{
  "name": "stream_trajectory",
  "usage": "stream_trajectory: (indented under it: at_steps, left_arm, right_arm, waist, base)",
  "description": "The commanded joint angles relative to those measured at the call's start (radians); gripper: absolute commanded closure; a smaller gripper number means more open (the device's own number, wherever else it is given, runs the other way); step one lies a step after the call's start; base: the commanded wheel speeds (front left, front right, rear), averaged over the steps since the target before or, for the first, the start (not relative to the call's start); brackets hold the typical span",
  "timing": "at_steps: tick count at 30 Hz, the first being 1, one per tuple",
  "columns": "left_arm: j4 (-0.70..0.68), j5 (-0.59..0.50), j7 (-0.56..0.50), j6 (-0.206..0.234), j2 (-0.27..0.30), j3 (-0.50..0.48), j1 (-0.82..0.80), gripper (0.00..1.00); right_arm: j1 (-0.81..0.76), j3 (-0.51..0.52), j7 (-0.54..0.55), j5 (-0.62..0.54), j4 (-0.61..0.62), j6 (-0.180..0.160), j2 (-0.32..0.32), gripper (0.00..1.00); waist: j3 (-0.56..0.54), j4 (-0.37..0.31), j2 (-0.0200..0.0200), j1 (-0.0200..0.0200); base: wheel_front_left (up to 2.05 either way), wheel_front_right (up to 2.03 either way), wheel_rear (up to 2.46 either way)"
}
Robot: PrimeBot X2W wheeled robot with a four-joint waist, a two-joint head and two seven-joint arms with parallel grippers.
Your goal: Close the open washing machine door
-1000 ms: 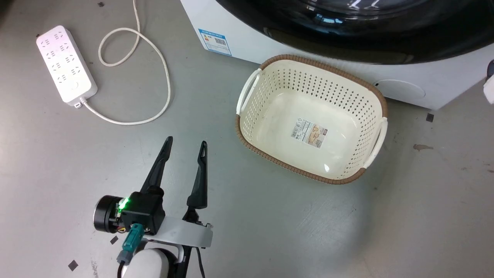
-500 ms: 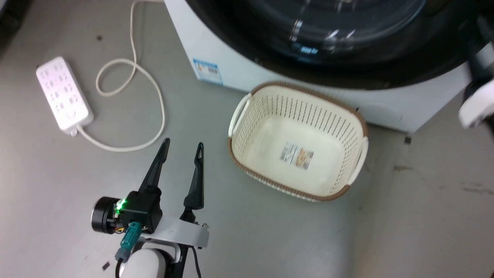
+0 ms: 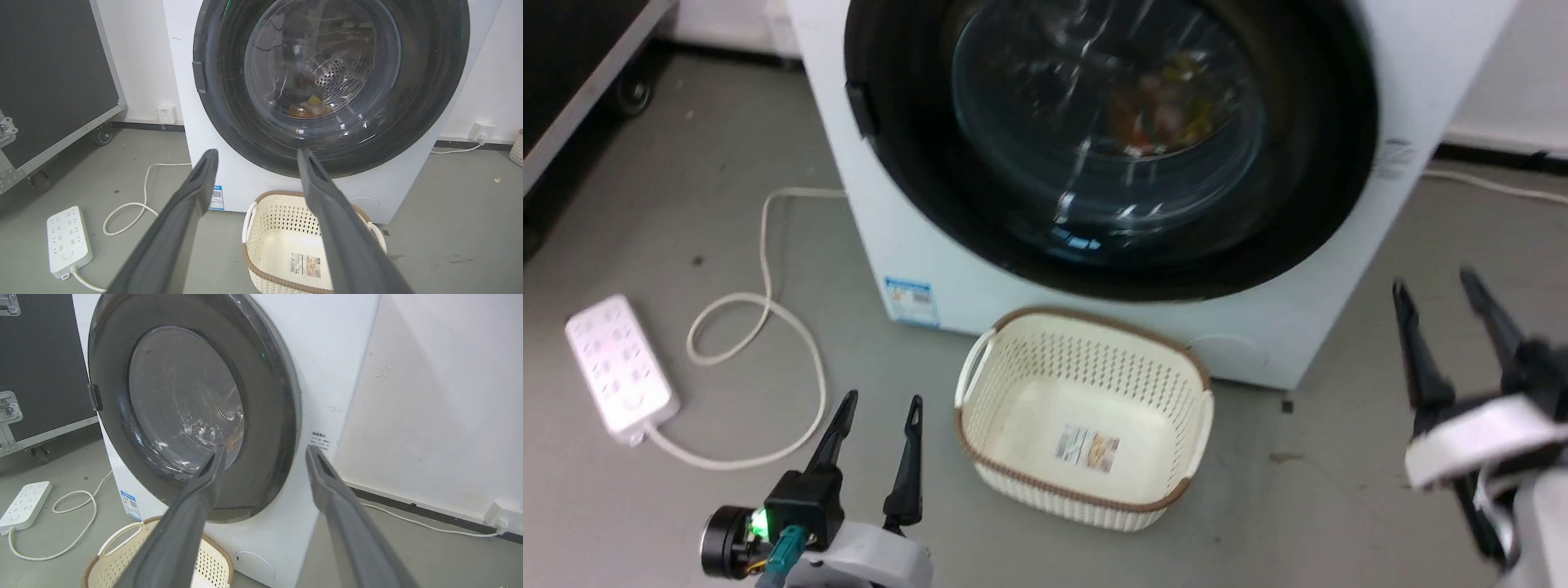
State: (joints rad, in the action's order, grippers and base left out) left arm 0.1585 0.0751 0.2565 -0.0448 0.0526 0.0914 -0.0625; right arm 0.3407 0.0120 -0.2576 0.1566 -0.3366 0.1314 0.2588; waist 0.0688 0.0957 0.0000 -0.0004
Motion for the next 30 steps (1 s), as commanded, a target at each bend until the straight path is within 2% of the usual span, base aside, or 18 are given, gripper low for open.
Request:
stream_trajectory:
  at_steps: [1,6,10,23,24,30]
  left_arm:
    - [0.01,0.007,0.005,-0.01,0.003,-0.009,0.014,0.0]
    - [0.03,0.019,0.005,-0.03,0.002,-0.023,0.024,0.0]
    - [0.049,0.022,0.005,-0.04,0.001,-0.03,0.029,0.0]
    - [0.089,0.011,0.005,-0.051,-0.001,-0.017,0.026,0.0]
    - [0.088,0.015,0.0,-0.047,-0.001,-0.016,0.019,1.0]
    - [0.085,0.014,-0.004,-0.045,-0.002,-0.016,0.02,1.0]
  right_arm:
    - [-0.082,0.028,-0.004,-0.036,0.055,-0.001,-0.043,0.0]
    - [-0.233,0.092,-0.004,-0.095,0.165,-0.001,-0.142,0.0]
    - [-0.3,0.114,-0.004,-0.119,0.207,-0.001,-0.185,0.0]
    - [-0.36,0.107,-0.004,-0.129,0.215,-0.001,-0.208,0.0]
    - [-0.353,0.107,0.0,-0.136,0.213,0.0,-0.203,1.0]
    - [-0.352,0.106,0.004,-0.138,0.214,0.0,-0.203,1.0]
  waist:
    - [-0.053,-0.047,0.0,0.0004]
    - [-0.071,-0.065,0.0,0.0004]
    - [-0.079,-0.076,0.0,0.0004]
    - [-0.091,-0.076,0.0,0.0004]
    - [-0.091,-0.076,0.0,0.0004]
    - [-0.091,-0.076,0.0,0.0004]
  base:
    - [0.0,0.0,0.0]
    - [0.0,0.0,0.0]
    - [0.0,0.0,0.0]
    - [0.0,0.0,0.0]
    - [0.0,0.0,0.0]
    - [0.0,0.0,0.0]
